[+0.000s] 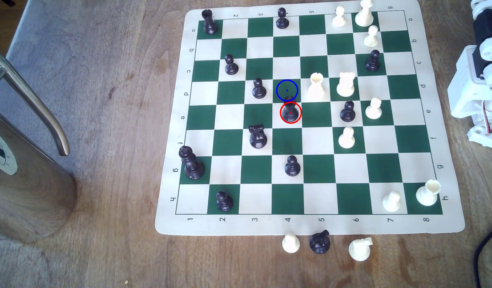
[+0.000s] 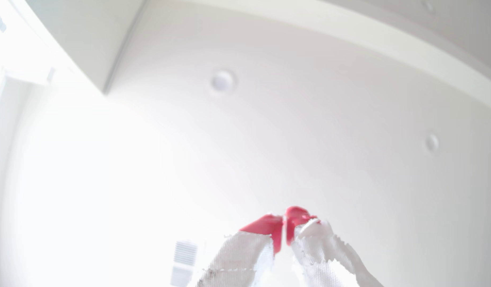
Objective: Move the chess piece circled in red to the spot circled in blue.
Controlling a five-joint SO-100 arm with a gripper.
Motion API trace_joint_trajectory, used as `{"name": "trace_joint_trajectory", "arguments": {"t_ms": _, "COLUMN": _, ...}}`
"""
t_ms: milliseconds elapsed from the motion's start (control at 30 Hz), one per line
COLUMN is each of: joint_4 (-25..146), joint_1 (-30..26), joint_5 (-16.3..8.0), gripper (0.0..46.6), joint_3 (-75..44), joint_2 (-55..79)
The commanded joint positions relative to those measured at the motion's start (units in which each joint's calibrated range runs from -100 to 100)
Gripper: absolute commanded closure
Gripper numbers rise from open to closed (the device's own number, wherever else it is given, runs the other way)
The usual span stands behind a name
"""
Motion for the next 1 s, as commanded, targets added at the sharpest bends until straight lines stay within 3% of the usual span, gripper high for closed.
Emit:
{"name": "trace_joint_trajectory", "arguments": {"t_ms": 0, "joint_4": -0.87, "joint_1": -1.04, "joint_5": -1.07, "gripper": 43.5, "joint_3": 1.17, "joint_2": 0.05}}
{"name": "trace_joint_trajectory", "arguments": {"t_ms": 167, "joint_4": 10.43, "joint_1": -2.06, "joint_5": -1.17, "gripper": 42.3, "joint_3": 0.72, "joint_2": 0.05}}
{"name": "trace_joint_trajectory", "arguments": {"t_ms": 433, "joint_4": 49.75, "joint_1": -1.59, "joint_5": -1.27, "gripper": 40.8, "joint_3": -11.52, "joint_2": 0.05}}
{"name": "trace_joint_trajectory", "arguments": {"t_ms": 767, "joint_4": 84.96, "joint_1": 7.64, "joint_5": -2.88, "gripper": 40.4, "joint_3": -17.50, "joint_2": 0.14}}
{"name": "trace_joint_trajectory", "arguments": {"t_ms": 967, "joint_4": 104.46, "joint_1": 4.82, "joint_5": -2.93, "gripper": 40.4, "joint_3": -20.31, "joint_2": 0.14}}
